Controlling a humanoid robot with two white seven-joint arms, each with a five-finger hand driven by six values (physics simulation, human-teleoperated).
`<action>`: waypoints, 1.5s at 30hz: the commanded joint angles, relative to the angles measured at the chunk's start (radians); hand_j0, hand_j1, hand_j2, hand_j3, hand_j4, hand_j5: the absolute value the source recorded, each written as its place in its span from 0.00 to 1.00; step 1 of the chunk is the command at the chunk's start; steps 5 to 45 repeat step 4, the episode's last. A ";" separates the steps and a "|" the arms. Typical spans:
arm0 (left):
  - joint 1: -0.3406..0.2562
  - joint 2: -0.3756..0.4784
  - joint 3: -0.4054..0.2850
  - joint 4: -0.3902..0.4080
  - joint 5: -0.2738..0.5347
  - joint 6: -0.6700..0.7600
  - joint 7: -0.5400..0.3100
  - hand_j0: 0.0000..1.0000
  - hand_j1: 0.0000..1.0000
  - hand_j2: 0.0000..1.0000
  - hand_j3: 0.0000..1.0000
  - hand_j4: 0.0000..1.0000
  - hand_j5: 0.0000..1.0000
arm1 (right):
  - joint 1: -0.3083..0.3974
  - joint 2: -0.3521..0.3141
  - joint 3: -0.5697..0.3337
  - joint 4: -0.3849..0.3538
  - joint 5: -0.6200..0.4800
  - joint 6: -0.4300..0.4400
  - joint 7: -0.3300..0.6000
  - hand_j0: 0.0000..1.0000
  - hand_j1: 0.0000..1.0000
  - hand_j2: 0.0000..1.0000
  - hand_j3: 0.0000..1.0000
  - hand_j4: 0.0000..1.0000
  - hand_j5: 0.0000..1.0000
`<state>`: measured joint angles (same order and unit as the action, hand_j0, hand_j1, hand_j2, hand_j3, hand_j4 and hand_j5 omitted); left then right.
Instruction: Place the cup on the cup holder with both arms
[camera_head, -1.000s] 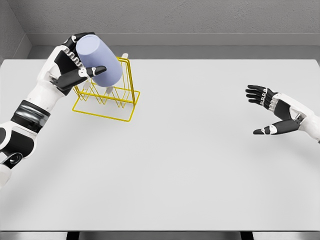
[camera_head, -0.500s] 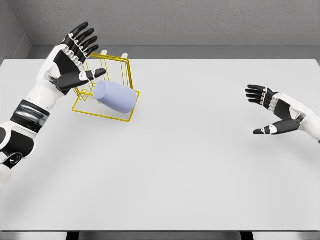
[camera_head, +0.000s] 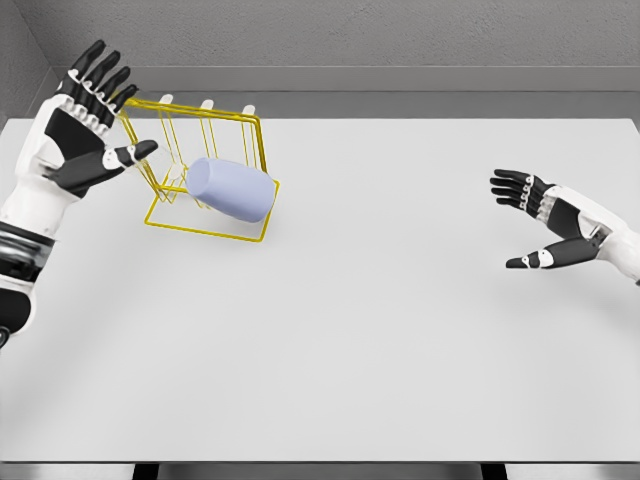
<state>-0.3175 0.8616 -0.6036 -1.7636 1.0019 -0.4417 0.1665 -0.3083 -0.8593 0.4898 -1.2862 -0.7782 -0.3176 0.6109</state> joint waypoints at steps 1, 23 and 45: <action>0.002 0.011 0.028 0.000 -0.014 -0.014 0.001 1.00 1.00 1.00 1.00 1.00 1.00 | -0.002 -0.001 0.003 -0.001 -0.006 0.002 0.000 1.00 1.00 1.00 1.00 1.00 1.00; 0.021 0.022 0.042 0.000 -0.013 -0.026 0.001 1.00 1.00 1.00 1.00 1.00 1.00 | -0.003 0.000 0.007 -0.001 -0.006 0.000 0.000 1.00 1.00 1.00 1.00 1.00 1.00; 0.021 0.022 0.042 0.000 -0.013 -0.026 0.001 1.00 1.00 1.00 1.00 1.00 1.00 | -0.003 0.000 0.007 -0.001 -0.006 0.000 0.000 1.00 1.00 1.00 1.00 1.00 1.00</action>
